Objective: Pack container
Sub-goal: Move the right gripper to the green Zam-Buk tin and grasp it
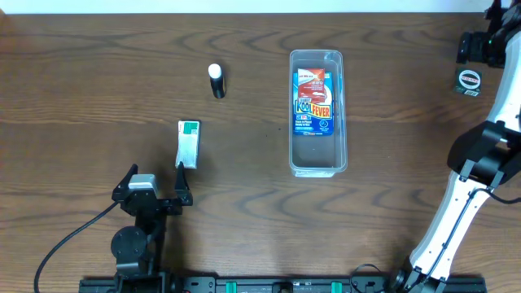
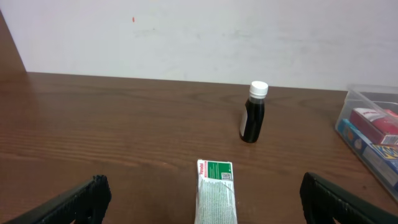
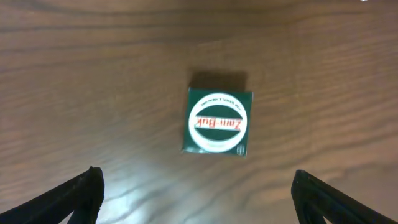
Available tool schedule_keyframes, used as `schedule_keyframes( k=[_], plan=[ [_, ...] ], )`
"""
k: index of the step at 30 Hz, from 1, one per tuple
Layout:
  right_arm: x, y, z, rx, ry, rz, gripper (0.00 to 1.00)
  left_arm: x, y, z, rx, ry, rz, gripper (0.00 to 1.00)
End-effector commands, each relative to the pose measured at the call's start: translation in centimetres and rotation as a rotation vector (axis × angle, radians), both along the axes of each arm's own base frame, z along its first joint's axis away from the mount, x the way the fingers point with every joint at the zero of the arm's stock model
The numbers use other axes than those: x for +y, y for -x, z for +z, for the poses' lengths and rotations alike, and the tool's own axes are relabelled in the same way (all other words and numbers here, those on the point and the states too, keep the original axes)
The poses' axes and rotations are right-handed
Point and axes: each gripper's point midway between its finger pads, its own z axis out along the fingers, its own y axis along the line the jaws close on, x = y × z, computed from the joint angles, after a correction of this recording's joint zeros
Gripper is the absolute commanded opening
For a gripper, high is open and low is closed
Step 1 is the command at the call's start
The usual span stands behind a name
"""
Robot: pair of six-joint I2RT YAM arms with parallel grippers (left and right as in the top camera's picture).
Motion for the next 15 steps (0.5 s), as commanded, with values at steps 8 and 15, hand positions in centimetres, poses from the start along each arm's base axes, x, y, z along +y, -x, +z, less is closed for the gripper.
schedule_keyframes(
  k=[8,15],
  plan=[
    [-3.7,-0.2,-5.7,0.037,0.006,-0.017,0.95,0.0,0.1,-1.5,0.044,-0.002,-0.005,0.98],
    [-3.4,-1.1,-6.7,0.006,-0.029,-0.003,0.95,0.0,0.1,-1.5,0.044,-0.002,-0.005,0.98]
  ],
)
